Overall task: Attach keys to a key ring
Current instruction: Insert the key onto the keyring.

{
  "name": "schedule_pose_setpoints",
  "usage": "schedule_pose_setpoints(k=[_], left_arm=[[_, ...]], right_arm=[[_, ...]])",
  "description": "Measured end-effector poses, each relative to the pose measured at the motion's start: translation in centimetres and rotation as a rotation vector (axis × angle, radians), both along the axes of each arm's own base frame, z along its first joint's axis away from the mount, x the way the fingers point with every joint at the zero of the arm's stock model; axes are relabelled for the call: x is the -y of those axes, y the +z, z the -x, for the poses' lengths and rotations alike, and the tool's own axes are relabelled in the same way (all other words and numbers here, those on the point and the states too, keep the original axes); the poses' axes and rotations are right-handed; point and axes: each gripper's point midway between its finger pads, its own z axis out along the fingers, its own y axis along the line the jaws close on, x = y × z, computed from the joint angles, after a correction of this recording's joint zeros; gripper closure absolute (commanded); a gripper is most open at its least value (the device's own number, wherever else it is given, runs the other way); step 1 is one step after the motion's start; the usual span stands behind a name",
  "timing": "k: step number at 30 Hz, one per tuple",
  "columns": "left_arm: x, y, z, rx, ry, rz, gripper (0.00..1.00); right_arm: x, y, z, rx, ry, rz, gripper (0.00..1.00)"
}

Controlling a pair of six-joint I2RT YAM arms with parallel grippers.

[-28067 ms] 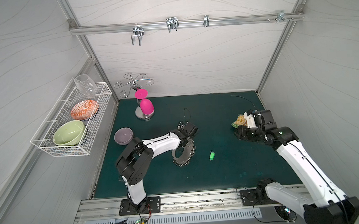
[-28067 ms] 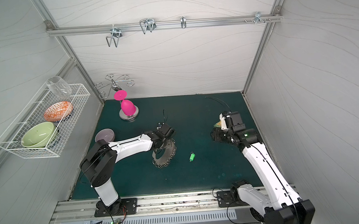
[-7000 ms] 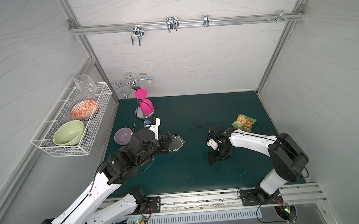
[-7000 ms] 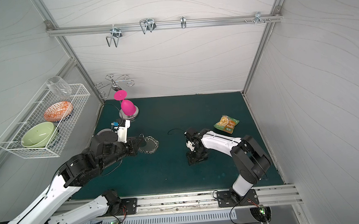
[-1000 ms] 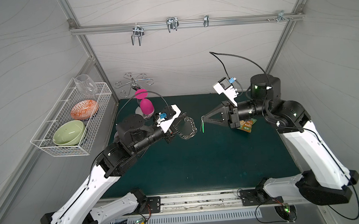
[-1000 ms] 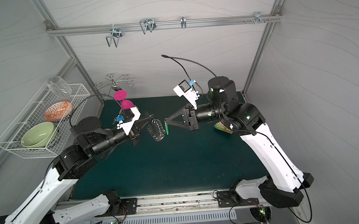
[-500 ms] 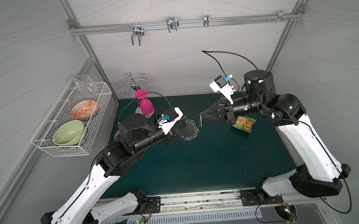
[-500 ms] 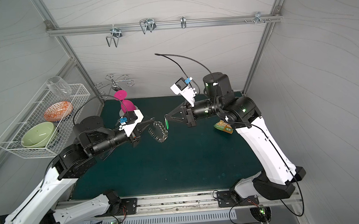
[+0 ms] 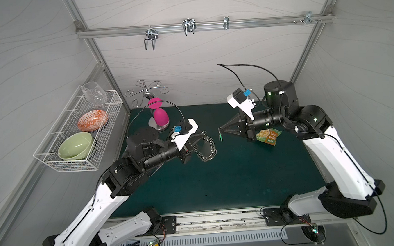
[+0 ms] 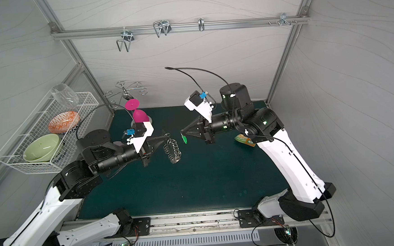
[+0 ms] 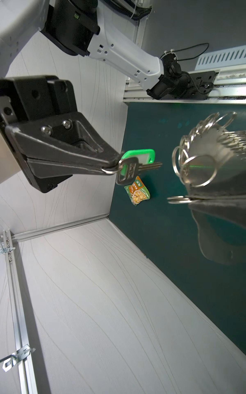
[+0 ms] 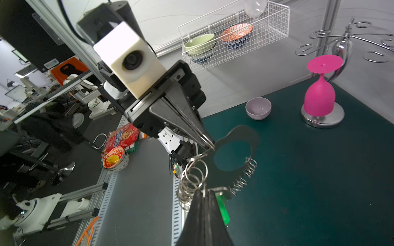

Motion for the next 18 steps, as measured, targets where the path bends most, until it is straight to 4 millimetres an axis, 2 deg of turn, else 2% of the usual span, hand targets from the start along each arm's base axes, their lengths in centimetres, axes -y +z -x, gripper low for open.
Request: schedule_pose_setpoints(k=[18], left_arm=[[1.1, 0.1, 1.0, -0.034, -0.057, 0.001, 1.0]], right_arm=[[-1.1, -1.1, 1.2, 0.115, 0.052, 0.067, 1.0]])
